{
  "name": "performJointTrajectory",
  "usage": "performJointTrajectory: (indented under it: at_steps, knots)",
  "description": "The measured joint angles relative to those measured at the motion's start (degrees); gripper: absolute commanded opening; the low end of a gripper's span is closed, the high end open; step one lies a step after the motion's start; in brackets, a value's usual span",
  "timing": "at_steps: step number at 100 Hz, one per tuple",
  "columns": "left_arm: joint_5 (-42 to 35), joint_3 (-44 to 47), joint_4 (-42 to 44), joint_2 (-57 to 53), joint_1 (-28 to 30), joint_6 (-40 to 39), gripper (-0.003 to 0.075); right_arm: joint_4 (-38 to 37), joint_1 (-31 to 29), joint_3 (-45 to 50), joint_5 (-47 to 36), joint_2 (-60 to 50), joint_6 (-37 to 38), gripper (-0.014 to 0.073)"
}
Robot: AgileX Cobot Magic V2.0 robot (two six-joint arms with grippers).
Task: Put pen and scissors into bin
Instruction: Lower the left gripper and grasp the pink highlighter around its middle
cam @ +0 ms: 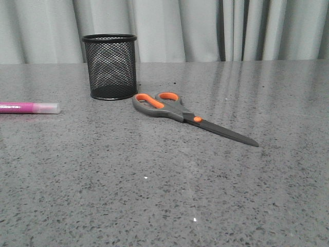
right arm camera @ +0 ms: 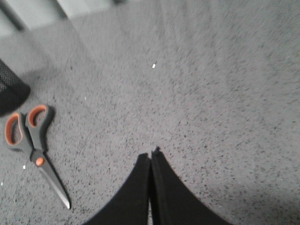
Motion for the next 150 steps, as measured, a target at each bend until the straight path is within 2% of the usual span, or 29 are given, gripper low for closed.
performJointTrajectory:
  at_steps: [18, 28, 35, 43, 47, 52, 57, 68, 77, 96, 134, 150]
  knots:
    - [6.6, -6.8, 1.6, 10.5, 0.0, 0.1, -0.0018, -0.3, 0.0, -7.6, 5.4, 10.6, -0.5, -0.0018]
    - [7.6, -8.0, 1.2, 14.0, 0.0, 0.1, 0.0019, -0.2, 0.0, -9.3, 6.7, 12.9, -2.4, 0.0118]
    - [7.8, -8.7, 0.0, 15.9, 0.0, 1.1, 0.0104, 0.3, 0.0, -9.8, 7.2, 13.6, -3.8, 0.0256]
    - [7.8, -9.8, -2.1, 17.8, 0.0, 3.3, 0.0252, 0.4, 0.0, -9.8, 7.4, 13.8, -4.4, 0.0402]
    - [7.8, -10.3, -3.5, 18.5, 0.0, 4.2, 0.0331, 0.5, 0.0, -9.8, 7.5, 13.8, -4.6, 0.0434]
    - [7.8, -11.2, -5.1, 19.6, 0.0, 5.3, 0.0409, 0.5, 0.0, -9.8, 7.5, 13.8, -4.9, 0.0434]
    - [7.8, -12.0, -6.4, 20.8, 0.0, 6.2, 0.0448, 0.5, 0.0, -9.8, 7.5, 13.8, -5.1, 0.0433]
    - [7.8, -13.8, -9.3, 23.5, 0.0, 9.3, 0.0438, 0.5, 0.0, -9.8, 7.5, 13.8, -5.7, 0.0433]
    - [8.2, -16.1, -12.4, 26.5, 0.0, 15.1, 0.0416, 0.5, 0.0, -9.8, 7.6, 13.8, -6.0, 0.0433]
    - [13.5, -22.7, -17.0, 36.0, 0.0, 34.9, 0.0398, 0.5, 0.0, -9.8, 7.7, 13.8, -6.6, 0.0433]
    - [28.8, -38.1, -17.1, 59.6, 0.0, 74.2, 0.0398, 0.6, 0.0, -9.8, 7.8, 13.9, -6.8, 0.0433]
    - [31.4, -41.5, -17.1, 65.8, 0.0, 86.3, 0.0398, 0.6, 0.0, -9.8, 7.8, 13.9, -7.2, 0.0433]
